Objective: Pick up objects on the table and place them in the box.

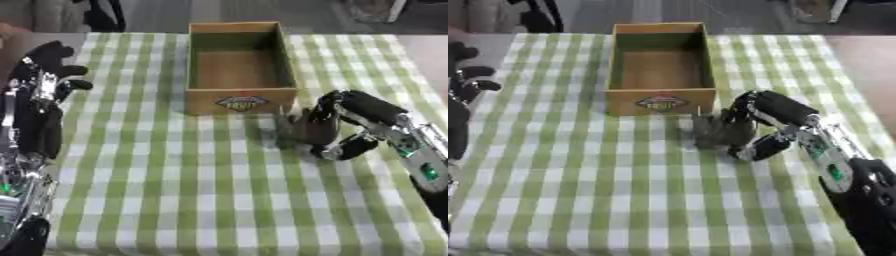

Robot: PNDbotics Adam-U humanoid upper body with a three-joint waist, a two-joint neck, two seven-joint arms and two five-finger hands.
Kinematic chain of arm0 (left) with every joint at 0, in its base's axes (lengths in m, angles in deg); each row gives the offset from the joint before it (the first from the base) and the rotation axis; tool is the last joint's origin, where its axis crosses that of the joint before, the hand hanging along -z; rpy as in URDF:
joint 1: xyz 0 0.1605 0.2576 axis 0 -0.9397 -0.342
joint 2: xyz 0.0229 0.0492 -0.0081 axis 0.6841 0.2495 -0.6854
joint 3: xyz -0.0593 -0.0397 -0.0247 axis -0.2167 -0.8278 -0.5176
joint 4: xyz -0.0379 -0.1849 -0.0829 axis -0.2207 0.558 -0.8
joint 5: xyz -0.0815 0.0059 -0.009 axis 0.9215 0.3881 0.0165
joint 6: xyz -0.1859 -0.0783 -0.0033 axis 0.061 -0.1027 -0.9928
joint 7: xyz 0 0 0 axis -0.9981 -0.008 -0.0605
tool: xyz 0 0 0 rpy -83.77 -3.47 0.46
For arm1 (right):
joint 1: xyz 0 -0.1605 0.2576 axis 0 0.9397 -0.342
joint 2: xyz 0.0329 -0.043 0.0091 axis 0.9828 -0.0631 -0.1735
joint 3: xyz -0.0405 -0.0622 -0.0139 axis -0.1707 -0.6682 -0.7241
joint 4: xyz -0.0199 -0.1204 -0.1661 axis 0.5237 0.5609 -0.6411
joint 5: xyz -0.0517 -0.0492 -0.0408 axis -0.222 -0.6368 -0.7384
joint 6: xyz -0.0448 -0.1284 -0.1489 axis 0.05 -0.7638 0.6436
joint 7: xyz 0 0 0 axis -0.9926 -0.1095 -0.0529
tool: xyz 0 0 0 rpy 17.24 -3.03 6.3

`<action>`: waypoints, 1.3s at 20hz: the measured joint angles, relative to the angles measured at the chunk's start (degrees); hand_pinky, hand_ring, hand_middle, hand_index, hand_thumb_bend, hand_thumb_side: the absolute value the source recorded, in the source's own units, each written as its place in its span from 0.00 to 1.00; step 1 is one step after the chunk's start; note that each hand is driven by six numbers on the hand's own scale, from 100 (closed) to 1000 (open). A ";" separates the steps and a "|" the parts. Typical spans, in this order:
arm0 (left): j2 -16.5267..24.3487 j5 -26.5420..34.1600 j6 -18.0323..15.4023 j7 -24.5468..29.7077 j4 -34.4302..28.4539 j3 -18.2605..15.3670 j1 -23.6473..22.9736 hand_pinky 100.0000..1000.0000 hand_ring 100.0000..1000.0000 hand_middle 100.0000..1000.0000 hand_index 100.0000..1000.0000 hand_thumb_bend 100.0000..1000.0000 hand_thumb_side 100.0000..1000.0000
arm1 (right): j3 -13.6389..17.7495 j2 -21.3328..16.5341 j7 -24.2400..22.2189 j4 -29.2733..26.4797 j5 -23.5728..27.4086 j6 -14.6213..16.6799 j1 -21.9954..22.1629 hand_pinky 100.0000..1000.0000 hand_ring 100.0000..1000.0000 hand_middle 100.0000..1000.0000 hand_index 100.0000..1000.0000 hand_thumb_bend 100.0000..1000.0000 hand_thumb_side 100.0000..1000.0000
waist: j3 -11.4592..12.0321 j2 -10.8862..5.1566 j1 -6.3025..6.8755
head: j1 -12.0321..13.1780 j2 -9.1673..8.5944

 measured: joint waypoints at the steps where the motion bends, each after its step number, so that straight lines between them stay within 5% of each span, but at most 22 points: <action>1: 0.00 0.00 0.00 0.00 0.00 0.00 0.00 0.50 0.58 0.65 0.73 0.28 0.43 | 0.04 0.00 0.62 -0.02 0.04 -0.18 0.00 0.61 0.52 0.19 0.41 0.37 0.14 | 0.00 0.00 0.00 | 0.00 0.00; 14: 0.00 0.00 0.00 0.00 0.00 0.00 0.00 0.50 0.58 0.65 0.73 0.28 0.43 | 1.42 -0.28 3.75 -2.64 3.30 -2.02 -1.74 0.61 0.51 0.19 0.41 0.37 0.12 | 0.00 -0.13 -0.02 | 0.01 0.00; 26: 0.00 0.13 0.08 0.09 0.01 0.24 -0.06 0.51 0.58 0.65 0.73 0.28 0.43 | 2.73 -1.16 3.96 -4.16 6.93 -4.21 -9.08 0.61 0.51 0.19 0.41 0.36 0.08 | 1.11 -0.98 -0.33 | -0.02 0.00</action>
